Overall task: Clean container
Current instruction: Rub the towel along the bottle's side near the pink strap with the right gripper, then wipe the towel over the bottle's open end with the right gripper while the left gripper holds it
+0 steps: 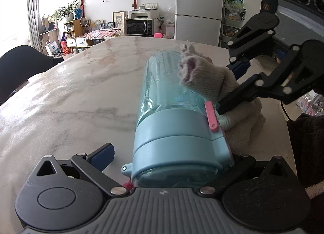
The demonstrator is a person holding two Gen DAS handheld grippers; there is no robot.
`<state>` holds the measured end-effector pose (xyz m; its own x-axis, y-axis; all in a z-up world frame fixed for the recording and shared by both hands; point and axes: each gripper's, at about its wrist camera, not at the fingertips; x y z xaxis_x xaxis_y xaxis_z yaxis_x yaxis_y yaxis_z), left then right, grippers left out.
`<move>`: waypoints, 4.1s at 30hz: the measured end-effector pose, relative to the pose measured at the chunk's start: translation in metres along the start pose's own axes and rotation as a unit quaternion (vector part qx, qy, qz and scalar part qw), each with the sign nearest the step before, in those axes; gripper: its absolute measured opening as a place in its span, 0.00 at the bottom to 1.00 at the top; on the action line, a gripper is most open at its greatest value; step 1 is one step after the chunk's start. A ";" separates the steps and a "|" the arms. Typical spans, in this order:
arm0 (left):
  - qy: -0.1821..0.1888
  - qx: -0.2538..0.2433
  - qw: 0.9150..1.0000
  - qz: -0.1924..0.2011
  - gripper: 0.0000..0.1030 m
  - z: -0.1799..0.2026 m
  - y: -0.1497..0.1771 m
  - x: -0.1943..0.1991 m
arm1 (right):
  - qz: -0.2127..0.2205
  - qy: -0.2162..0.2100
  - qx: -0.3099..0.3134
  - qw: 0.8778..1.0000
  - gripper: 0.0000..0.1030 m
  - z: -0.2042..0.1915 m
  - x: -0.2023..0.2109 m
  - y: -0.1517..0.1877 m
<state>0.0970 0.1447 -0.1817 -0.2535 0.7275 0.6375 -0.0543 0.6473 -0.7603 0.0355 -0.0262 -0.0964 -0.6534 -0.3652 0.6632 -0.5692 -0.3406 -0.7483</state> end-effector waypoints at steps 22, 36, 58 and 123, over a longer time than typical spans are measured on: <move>0.000 0.000 1.000 0.000 1.00 -0.001 0.000 0.000 | -0.062 0.064 0.102 0.991 0.17 0.006 -0.016 -0.011; -0.001 0.000 1.000 0.000 1.00 -0.001 0.001 0.001 | -0.048 -0.001 0.130 0.990 0.17 -0.020 -0.003 -0.013; 0.000 0.000 1.000 0.000 1.00 -0.001 0.001 0.002 | -0.056 0.072 0.078 0.993 0.18 0.022 -0.019 -0.018; 0.000 0.001 1.000 0.000 1.00 -0.001 0.003 0.003 | 0.008 -0.006 -0.066 0.998 0.08 0.032 0.016 0.015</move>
<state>0.0971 0.1490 -0.1817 -0.2526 0.7279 0.6375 -0.0562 0.6467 -0.7607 0.0322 -0.0649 -0.0962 -0.6579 -0.3798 0.6503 -0.6198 -0.2173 -0.7540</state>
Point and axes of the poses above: each gripper's, at about its wrist camera, not at the fingertips, and x roughly against the way its jaws point, z to its right, y to its underside, and after that the axes turned 10 degrees about -x, right-handed
